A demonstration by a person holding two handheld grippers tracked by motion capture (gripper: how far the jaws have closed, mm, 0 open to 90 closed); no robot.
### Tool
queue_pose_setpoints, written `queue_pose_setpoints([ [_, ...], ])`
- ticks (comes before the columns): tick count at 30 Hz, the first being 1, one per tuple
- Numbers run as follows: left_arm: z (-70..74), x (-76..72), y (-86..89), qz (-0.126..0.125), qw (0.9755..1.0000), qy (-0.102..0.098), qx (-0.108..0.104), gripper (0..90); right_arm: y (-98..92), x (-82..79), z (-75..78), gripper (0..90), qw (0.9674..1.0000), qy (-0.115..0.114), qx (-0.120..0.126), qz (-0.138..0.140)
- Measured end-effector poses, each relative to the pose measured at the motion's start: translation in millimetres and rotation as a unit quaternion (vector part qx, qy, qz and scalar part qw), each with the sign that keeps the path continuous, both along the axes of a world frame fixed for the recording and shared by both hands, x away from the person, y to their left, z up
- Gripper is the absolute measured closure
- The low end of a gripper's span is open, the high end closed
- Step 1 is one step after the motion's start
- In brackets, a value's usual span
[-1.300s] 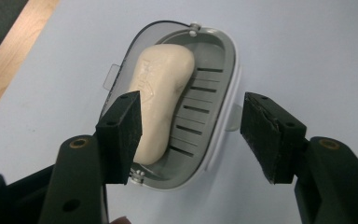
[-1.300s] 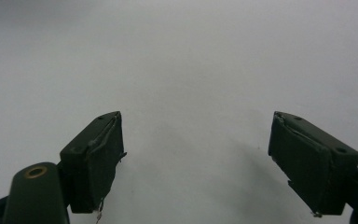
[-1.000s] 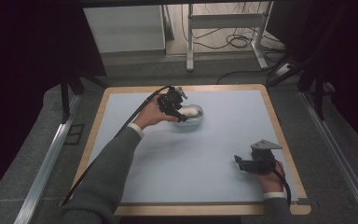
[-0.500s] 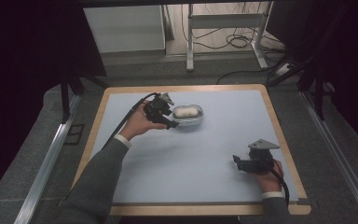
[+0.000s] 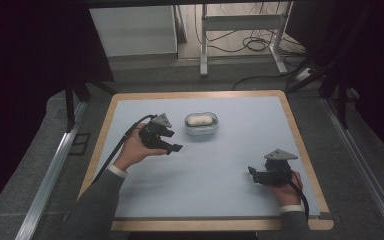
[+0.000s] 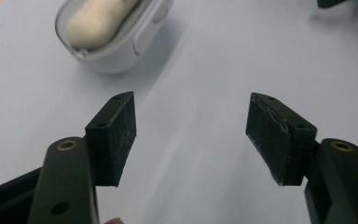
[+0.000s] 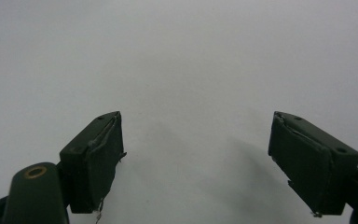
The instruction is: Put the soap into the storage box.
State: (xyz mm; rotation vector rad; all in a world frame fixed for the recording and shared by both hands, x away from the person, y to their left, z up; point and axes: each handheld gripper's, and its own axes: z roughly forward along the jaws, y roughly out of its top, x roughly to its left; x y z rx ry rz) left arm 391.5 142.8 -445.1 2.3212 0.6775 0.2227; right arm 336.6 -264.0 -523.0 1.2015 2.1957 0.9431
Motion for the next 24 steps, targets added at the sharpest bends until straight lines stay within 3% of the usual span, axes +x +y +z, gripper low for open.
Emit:
queue_pose_setpoints([
  [7,-21.2,-27.3,15.4,0.03,0.9995,0.005,-0.013,30.3,0.9,0.8,-1.9,17.6,1.0,0.002,-0.003,0.001],
  [11,-33.2,-42.7,25.5,0.046,0.9989,0.006,-0.002,29.2,2.1,0.4,-1.8,17.6,1.0,0.002,-0.003,0.003],
  [14,-43.3,-55.4,35.9,0.056,0.9982,0.016,-0.012,28.7,2.8,0.5,-2.5,17.7,1.0,0.002,-0.005,0.004],
  [17,-46.6,-58.9,38.9,0.064,0.9978,0.013,-0.011,28.4,4.3,0.5,-3.1,17.6,1.0,0.003,-0.004,0.003],
  [24,-55.1,-59.9,44.9,0.075,0.9963,0.022,-0.036,28.2,4.5,0.4,-2.4,17.6,1.0,0.002,-0.003,0.0],
])
